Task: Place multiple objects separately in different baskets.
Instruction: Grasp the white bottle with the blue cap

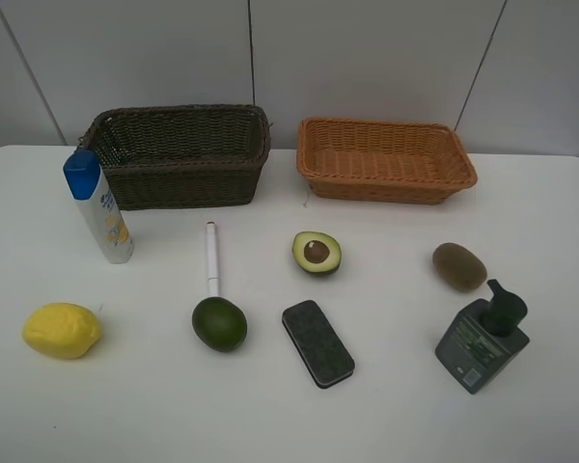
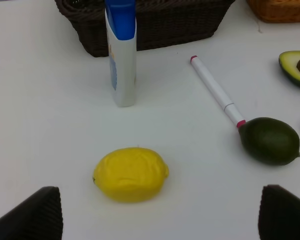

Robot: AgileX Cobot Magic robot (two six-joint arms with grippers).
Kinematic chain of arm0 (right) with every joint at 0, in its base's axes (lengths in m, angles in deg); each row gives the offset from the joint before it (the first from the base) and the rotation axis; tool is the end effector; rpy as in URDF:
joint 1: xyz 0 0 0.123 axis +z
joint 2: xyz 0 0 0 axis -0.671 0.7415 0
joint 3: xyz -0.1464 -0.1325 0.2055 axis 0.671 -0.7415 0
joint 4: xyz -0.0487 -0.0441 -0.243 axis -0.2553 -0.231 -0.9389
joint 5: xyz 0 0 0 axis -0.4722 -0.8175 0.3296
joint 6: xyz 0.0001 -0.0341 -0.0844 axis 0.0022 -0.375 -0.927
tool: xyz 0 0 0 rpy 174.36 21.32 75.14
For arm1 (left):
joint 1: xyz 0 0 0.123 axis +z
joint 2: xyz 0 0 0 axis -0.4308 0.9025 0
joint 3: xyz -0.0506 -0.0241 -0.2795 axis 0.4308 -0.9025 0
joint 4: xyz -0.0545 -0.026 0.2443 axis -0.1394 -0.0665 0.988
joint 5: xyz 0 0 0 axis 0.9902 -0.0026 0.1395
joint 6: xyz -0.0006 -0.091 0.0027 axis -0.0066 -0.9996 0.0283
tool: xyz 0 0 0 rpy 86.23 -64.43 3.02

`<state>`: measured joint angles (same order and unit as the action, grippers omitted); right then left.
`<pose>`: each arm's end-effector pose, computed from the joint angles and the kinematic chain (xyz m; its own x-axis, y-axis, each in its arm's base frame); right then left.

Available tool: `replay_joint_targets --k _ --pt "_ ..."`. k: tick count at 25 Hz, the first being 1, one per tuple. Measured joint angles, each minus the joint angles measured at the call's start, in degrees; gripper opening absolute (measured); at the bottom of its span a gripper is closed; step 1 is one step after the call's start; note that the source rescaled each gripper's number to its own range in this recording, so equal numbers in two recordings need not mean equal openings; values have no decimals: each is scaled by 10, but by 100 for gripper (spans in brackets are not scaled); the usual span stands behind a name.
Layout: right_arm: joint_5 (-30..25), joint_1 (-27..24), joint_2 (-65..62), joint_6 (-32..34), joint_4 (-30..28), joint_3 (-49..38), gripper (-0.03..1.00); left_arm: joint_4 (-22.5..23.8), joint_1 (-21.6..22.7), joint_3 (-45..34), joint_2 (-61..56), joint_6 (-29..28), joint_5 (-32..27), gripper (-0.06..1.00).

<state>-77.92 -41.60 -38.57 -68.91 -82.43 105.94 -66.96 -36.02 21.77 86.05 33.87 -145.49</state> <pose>-0.0070 -0.0129 0.2803 -0.4375 0.0341 -0.8986 0.1336 0.9907 -0.0274 -0.0078 -0.0018 0.2796 -0.4393 0.0669 -0.8959 0.2075 0.9778 -0.0287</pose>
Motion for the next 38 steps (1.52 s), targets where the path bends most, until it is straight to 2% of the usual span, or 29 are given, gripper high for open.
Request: replay_joint_targets --k 17,20,24,30,38 --pt "0 0 0 0 0 0 98 0 0 0 26 0 1 100" --pt "0 0 0 0 0 0 98 0 0 17 109 0 3 100" --pt "0 0 0 0 0 0 98 6 0 73 275 0 29 100" --pt "0 0 0 0 0 0 98 49 0 219 565 -25 31 100" --pt "0 0 0 0 0 0 98 56 0 399 868 -34 15 100"
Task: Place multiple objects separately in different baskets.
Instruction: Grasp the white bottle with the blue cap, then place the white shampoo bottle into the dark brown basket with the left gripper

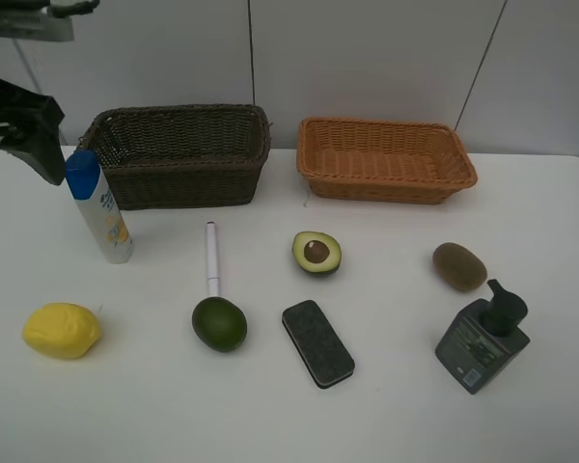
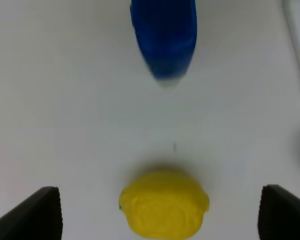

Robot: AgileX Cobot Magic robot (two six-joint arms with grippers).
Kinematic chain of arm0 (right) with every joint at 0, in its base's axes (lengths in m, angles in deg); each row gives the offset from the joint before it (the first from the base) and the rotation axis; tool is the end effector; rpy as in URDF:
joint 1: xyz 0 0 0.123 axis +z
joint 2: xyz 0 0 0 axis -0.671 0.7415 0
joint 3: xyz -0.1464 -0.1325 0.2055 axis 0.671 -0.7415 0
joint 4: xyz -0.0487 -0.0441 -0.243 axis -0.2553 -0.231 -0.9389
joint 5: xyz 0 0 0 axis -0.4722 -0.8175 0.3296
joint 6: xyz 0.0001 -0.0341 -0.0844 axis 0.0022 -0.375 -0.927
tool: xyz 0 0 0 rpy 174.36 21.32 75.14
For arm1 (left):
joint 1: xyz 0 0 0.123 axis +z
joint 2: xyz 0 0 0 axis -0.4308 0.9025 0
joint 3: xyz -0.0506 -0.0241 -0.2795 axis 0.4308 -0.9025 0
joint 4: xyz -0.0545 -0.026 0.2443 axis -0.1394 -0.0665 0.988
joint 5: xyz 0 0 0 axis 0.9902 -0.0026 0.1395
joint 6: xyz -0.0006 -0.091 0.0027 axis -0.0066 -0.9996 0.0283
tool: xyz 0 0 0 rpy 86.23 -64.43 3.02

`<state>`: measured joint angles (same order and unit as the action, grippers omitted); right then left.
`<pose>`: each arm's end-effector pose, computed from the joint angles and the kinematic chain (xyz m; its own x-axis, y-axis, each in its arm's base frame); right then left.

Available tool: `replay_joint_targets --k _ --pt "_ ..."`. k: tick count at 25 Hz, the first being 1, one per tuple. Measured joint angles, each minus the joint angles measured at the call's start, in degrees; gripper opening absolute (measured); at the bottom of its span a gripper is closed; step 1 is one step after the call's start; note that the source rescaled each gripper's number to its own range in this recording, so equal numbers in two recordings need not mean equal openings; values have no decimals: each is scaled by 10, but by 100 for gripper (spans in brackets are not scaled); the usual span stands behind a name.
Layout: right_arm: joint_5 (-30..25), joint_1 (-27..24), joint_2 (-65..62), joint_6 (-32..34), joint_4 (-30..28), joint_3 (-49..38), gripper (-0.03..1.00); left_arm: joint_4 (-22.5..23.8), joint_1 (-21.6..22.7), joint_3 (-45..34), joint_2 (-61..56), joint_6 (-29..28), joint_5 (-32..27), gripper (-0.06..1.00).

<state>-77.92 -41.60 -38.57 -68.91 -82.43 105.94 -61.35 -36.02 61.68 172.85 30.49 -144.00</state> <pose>-0.0070 -0.0129 0.2803 -0.4375 0.0341 -0.8986 0.1336 0.9907 -0.0274 0.2947 -0.0501 0.2890 -0.9374 0.1489 -0.3147 0.1441 0.9888 0.0388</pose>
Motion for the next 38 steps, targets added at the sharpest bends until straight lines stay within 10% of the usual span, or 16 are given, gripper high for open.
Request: replay_joint_targets --k 18,21,25,38 --pt "0 0 0 0 0 0 98 -10 0 116 249 0 12 99" --pt "0 0 0 0 0 0 98 -11 0 116 249 0 5 83" --pt "0 0 0 0 0 0 98 -11 0 116 249 0 -6 30" --pt "0 0 0 0 0 0 98 -28 0 276 156 0 -91 30"
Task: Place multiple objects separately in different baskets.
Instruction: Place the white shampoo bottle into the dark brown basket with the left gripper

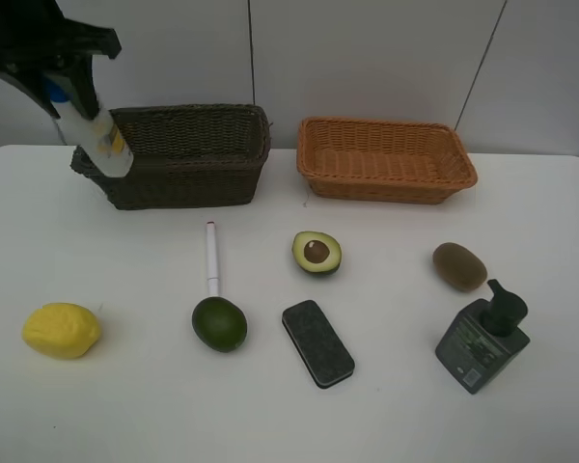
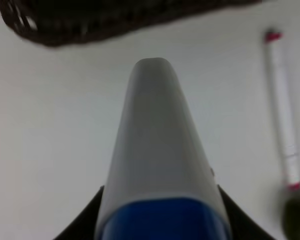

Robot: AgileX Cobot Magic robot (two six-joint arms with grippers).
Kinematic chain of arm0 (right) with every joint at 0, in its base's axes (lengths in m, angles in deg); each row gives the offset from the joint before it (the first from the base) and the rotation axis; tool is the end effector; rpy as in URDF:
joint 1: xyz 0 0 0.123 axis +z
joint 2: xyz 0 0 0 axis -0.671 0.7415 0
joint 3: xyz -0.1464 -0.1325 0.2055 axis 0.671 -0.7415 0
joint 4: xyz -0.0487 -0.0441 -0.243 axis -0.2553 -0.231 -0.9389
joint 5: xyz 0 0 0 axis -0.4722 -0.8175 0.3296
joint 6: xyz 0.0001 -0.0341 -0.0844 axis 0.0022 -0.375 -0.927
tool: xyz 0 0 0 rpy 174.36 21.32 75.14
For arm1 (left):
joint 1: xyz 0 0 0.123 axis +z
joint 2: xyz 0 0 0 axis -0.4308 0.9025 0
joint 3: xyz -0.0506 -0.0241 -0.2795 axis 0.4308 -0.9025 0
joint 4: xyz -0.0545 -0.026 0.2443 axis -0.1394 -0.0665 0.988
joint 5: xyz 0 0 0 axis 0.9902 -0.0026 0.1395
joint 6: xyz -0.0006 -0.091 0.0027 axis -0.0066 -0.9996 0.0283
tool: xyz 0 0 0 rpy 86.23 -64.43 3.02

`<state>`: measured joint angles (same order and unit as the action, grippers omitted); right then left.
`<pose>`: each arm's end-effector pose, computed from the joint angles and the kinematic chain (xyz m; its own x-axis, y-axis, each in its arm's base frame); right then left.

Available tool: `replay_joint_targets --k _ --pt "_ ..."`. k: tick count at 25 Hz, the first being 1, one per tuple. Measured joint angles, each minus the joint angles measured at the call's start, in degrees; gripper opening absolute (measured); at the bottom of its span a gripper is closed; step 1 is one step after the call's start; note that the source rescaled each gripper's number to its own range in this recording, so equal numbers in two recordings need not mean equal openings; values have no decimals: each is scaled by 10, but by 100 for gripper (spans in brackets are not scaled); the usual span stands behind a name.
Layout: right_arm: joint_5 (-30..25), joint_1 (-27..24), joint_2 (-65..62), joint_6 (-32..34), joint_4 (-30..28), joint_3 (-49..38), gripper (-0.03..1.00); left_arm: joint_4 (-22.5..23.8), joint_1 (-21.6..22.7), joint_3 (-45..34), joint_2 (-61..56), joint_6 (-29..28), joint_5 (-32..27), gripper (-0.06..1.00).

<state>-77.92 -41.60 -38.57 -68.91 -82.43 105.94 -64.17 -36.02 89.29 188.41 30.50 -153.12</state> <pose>-0.0070 -0.0129 0.2803 -0.4375 0.0341 -0.8986 0.1336 0.9907 -0.0274 0.3736 -0.0686 0.3273 -0.9248 0.1202 -0.3610 0.1334 0.9910 -0.0116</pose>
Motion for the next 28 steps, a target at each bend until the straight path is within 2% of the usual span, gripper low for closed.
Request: replay_joint_targets --k 5,8,11,14,18,22,23,25,27,28 --pt "0 0 0 0 0 0 98 7 0 128 23 0 0 30" --pt "0 0 0 0 0 0 98 23 0 169 73 0 0 30" --pt "0 0 0 0 0 0 98 40 0 181 132 -3 7 30" --pt "0 0 0 0 0 0 98 54 0 181 185 -16 38 30" --pt "0 0 0 0 0 0 98 71 1 181 222 -38 76 30" --pt "0 0 0 0 0 0 98 73 1 181 235 -44 81 32" --pt "0 0 0 0 0 0 98 73 1 181 237 -44 81 36" --pt "0 0 0 0 0 0 98 73 1 182 238 -44 85 54" --pt "0 0 0 0 0 0 98 73 1 184 238 -44 85 79" --pt "0 0 0 0 0 0 98 73 1 184 238 -44 85 89"
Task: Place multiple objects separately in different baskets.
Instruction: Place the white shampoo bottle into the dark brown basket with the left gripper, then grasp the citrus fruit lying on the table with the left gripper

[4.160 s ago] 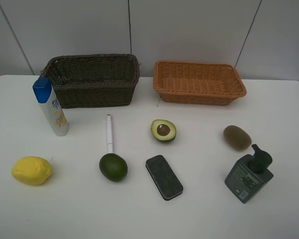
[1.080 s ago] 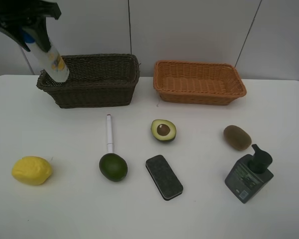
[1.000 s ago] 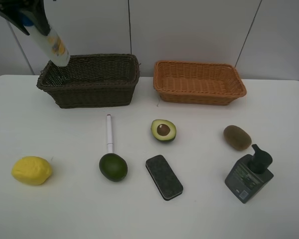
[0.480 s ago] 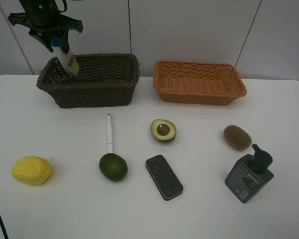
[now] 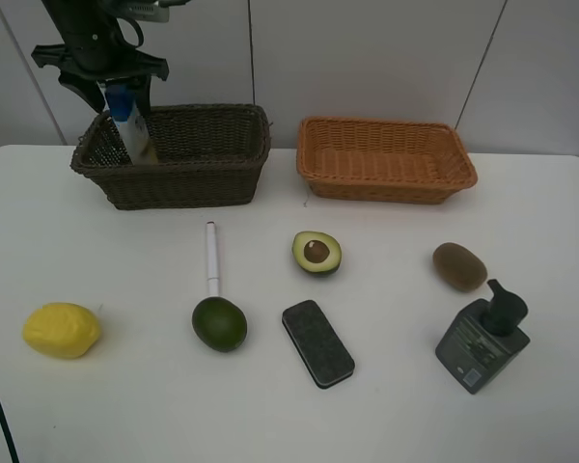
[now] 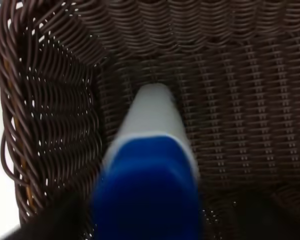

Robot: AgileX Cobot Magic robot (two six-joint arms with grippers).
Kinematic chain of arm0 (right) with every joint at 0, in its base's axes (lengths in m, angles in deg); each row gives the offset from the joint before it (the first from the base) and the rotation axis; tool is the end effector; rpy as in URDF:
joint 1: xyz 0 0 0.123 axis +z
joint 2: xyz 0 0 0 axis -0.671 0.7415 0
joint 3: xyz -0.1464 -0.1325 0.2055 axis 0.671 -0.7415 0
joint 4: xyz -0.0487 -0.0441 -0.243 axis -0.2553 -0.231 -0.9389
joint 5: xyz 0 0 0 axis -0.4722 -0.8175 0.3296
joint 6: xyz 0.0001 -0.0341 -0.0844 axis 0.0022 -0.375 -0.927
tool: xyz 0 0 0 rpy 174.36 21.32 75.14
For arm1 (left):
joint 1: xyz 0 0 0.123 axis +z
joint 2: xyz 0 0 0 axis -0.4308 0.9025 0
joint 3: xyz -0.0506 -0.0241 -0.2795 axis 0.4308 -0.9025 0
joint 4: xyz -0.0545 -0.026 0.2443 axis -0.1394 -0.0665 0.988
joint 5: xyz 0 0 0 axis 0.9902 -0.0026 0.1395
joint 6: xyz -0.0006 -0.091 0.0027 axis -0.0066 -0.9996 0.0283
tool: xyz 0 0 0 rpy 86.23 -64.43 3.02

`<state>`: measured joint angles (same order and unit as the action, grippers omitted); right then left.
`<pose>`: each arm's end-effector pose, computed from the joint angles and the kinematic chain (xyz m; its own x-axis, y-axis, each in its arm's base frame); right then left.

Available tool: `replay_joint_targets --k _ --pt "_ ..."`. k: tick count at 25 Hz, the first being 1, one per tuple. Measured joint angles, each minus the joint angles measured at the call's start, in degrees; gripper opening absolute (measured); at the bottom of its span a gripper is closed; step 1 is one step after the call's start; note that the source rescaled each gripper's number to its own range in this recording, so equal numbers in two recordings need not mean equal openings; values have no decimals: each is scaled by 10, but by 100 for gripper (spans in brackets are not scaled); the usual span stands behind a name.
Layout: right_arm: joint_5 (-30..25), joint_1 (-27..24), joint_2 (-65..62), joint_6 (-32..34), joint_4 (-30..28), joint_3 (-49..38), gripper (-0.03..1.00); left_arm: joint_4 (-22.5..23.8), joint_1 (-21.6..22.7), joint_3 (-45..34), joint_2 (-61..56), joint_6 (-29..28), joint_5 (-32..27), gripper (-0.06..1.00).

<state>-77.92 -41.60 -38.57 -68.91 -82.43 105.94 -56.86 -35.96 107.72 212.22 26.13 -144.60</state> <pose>-0.0070 -0.0129 0.2803 -0.4375 0.0341 -0.8986 0.1336 0.9907 -0.0274 0.4794 -0.0775 0.2446 -0.9011 0.1038 -0.4210 0.0769 0.9938 0.0805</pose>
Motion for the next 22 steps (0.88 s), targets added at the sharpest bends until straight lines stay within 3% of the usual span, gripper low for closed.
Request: replay_joint_targets --k 4,10,13,18,22 --pt "0 0 0 0 0 0 98 0 0 0 -2 0 -13 99" --pt "0 0 0 0 0 0 98 0 0 15 -43 -8 -84 100" --pt "0 0 0 0 0 0 98 -7 0 35 -66 -13 -85 100" --pt "0 0 0 0 0 0 98 -88 0 14 -127 -13 -86 100" --pt "0 0 0 0 0 0 98 -132 0 -79 -222 -13 -86 100"
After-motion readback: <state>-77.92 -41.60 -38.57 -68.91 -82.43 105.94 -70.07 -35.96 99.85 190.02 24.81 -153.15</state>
